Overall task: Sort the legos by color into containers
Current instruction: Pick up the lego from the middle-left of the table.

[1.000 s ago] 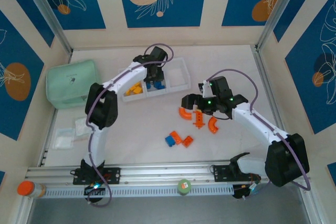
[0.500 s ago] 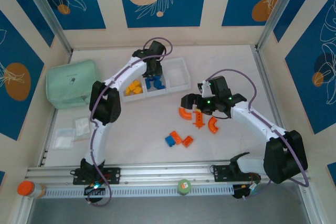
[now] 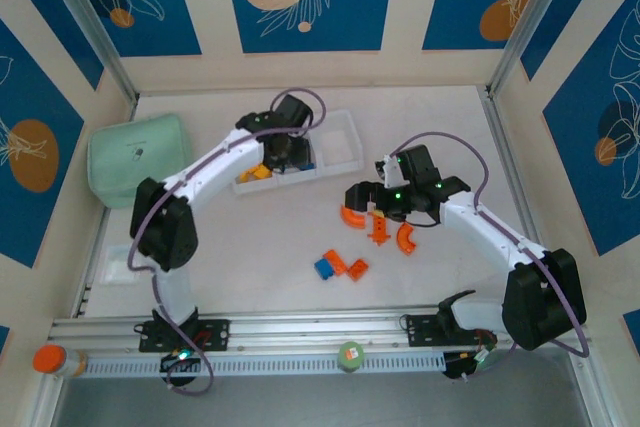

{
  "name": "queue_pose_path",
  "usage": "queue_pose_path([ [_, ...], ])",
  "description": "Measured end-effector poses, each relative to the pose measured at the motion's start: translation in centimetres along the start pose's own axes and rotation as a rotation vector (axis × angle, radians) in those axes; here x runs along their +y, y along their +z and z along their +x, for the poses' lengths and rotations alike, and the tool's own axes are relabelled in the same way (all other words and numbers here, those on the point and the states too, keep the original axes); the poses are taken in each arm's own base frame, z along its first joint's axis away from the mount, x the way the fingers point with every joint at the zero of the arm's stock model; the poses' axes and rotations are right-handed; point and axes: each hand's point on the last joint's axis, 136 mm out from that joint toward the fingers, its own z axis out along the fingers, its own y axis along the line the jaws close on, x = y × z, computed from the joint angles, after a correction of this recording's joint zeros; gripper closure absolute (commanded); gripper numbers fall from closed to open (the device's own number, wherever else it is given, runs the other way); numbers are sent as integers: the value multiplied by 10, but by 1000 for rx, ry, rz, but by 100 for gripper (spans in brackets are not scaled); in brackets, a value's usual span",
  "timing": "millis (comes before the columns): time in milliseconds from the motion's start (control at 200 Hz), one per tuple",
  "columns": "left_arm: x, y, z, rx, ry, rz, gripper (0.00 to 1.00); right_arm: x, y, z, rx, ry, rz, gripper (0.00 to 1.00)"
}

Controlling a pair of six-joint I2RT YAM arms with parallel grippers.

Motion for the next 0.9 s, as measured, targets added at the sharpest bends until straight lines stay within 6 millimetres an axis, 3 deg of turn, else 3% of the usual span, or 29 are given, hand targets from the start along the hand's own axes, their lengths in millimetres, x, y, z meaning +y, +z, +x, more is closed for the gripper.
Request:
queue_pose_path([
  [245,-24,-12,115,167,86,47,36,2,-1,41,91,-10,-17,1],
  [440,-28,-11,181,263,23,50,32,-10,4,82,167,14,-8,1],
  [615,-40,-9,218,298,-80,57,25,-19,5,97,178,38,-2,1],
  [770,-57,-3,229,303,-180,81,23,-23,2,92,138,43,-16,1],
  [900,-58,10,238,320,-235,43,24,-28,-1,85,98,62,-26,1],
])
